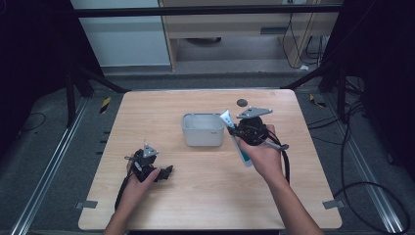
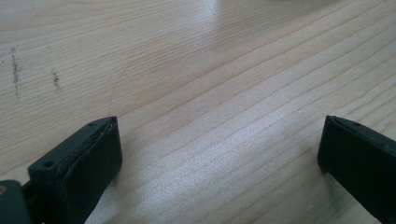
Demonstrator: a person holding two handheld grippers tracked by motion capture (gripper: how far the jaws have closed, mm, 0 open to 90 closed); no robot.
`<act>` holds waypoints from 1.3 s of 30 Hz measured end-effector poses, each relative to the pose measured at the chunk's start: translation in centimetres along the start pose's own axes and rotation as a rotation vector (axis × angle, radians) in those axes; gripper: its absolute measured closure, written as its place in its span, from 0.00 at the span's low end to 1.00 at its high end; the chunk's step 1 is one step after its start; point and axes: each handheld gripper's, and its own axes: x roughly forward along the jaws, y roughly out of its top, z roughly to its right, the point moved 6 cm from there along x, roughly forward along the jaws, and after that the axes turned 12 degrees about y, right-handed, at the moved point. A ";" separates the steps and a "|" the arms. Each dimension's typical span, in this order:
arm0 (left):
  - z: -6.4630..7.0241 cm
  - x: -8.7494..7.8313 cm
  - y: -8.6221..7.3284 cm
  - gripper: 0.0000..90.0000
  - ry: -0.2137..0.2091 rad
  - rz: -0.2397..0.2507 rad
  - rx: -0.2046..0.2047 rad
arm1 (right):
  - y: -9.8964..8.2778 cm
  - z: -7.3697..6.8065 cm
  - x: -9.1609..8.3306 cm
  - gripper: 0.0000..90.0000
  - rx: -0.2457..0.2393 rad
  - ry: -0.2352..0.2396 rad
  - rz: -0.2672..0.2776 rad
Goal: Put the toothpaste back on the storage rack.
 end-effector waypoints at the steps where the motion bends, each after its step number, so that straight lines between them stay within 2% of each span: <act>1: 0.0 0.0 0.0 0.00 0.000 0.000 0.000 | 0.2 -0.2 0.0 0.88 -0.001 0.000 0.006; 13: 0.0 0.0 0.0 0.00 -0.001 0.000 0.000 | 3.1 -2.0 -0.1 0.88 -0.018 0.016 0.092; 18: 0.0 0.0 0.0 0.00 0.000 0.001 -0.002 | 4.2 -2.4 0.0 0.88 -0.031 0.019 0.116; 39: 0.2 0.1 0.1 0.00 -0.004 0.007 -0.001 | 8.9 -3.6 1.0 0.88 -0.028 0.008 0.210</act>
